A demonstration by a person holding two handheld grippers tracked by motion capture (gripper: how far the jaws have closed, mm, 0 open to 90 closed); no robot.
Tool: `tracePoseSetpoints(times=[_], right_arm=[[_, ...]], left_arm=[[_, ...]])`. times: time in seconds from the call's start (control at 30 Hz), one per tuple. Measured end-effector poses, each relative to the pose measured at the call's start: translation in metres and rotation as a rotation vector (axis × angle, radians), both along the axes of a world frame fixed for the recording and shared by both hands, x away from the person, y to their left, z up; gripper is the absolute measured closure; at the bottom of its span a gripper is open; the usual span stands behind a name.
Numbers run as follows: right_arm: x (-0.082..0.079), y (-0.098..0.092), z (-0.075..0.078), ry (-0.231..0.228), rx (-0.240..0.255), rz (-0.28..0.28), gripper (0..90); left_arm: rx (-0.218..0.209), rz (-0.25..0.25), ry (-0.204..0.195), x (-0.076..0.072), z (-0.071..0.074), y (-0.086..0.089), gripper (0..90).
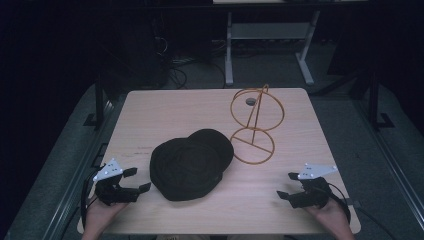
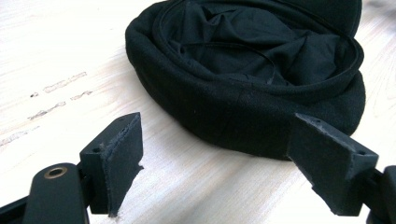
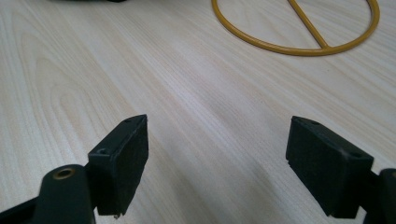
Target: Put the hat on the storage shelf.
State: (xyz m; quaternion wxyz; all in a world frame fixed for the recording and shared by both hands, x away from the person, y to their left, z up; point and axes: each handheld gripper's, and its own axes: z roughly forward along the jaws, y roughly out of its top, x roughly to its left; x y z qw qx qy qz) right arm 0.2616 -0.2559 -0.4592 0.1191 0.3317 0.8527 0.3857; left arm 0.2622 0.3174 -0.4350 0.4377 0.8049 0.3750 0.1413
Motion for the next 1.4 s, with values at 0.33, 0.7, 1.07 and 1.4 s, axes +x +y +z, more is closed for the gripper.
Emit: tracePoseSetpoints(times=[0.33, 0.7, 1.07, 1.4], right_arm=[[-0.001, 0.020, 0.022, -0.031, 0.025, 0.075, 20.6], [0.010, 0.064, 0.049, -0.029, 0.029, 0.226, 19.2], [0.029, 0.124, 0.065, -0.029, -0.033, 0.364, 25.4], [0.044, 0.166, 0.068, -0.036, -0.080, 0.451, 34.3]], left_arm=[[-0.012, 0.006, 0.000, -0.002, 0.000, 0.004, 17.7], [-0.014, 0.009, -0.003, -0.002, 0.000, 0.004, 17.7], [-0.016, 0.008, -0.007, -0.003, 0.001, 0.004, 17.7], [-0.018, 0.011, -0.009, -0.003, 0.001, 0.005, 17.7]])
